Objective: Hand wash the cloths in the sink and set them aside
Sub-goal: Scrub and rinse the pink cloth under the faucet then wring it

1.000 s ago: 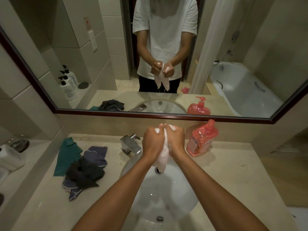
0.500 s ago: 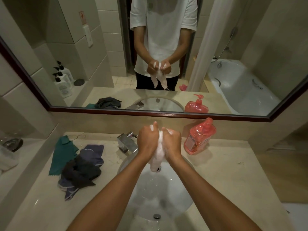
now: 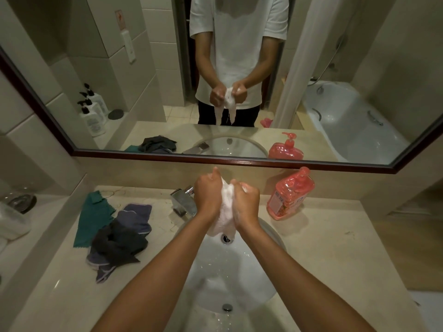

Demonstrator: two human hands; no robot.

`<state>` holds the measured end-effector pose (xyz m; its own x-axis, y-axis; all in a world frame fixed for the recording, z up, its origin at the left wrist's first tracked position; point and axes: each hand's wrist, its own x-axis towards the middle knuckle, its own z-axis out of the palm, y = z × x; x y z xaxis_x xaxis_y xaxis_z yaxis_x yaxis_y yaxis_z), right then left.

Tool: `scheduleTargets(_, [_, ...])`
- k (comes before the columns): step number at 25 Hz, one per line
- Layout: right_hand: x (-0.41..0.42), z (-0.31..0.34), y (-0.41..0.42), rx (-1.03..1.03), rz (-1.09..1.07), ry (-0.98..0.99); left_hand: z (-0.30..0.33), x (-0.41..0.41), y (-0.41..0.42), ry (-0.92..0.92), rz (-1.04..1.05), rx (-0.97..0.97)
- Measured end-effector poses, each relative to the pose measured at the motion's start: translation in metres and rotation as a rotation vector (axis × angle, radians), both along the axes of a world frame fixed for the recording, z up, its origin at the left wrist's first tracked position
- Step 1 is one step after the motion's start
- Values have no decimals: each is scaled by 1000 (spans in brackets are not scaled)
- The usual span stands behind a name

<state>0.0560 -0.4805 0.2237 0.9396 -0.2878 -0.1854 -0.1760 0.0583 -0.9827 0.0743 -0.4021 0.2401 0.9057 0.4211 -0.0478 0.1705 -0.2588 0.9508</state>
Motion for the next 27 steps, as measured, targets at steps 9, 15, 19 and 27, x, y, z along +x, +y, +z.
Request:
scheduleTargets(9, [11,-13,-7,36,65,-32,-19,-6,-6,19,5,-34])
scheduleTargets(15, [8,-37,-19,357,134,63,-38,-7,12,217,-214,-213])
scheduleTargets(19, [10,-47,-39,414,90,147,-47,-8,16,89,-133,-256])
scheduleTargets(27, [-6,-73,-34,768,179,351,-55,-24,16,-31,-256,-335])
